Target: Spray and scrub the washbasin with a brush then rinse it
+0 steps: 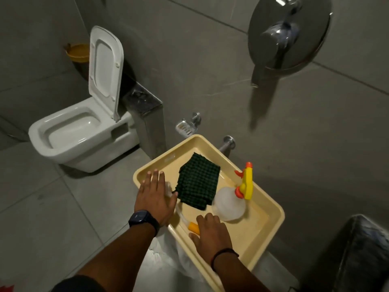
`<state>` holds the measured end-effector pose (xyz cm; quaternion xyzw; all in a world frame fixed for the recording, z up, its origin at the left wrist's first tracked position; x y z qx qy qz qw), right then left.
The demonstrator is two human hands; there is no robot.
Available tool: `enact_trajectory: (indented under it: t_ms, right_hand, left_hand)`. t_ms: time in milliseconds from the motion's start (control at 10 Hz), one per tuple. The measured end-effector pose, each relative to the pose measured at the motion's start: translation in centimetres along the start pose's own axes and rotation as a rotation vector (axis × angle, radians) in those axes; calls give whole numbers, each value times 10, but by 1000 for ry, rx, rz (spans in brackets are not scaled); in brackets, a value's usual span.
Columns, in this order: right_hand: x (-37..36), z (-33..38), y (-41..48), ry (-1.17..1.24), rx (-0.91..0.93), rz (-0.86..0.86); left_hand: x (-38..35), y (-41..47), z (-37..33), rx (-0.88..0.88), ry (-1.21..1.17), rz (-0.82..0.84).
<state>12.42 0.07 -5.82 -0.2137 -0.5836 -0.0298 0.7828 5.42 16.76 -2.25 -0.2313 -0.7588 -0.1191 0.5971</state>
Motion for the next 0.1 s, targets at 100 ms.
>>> enact_trajectory:
  t_ms: [100]
  right_hand:
    - [29, 5, -14, 34, 49, -105]
  left_hand:
    - [22, -5, -28, -71, 1, -5]
Point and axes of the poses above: each hand's wrist, its own y-axis towards the middle knuckle, its own x-axis out of the back of the hand, z = x × y, the point moved 9 cm from there along y, towards the middle knuckle, and after that the axes turned 12 degrees about x, right-handed, at the moved point
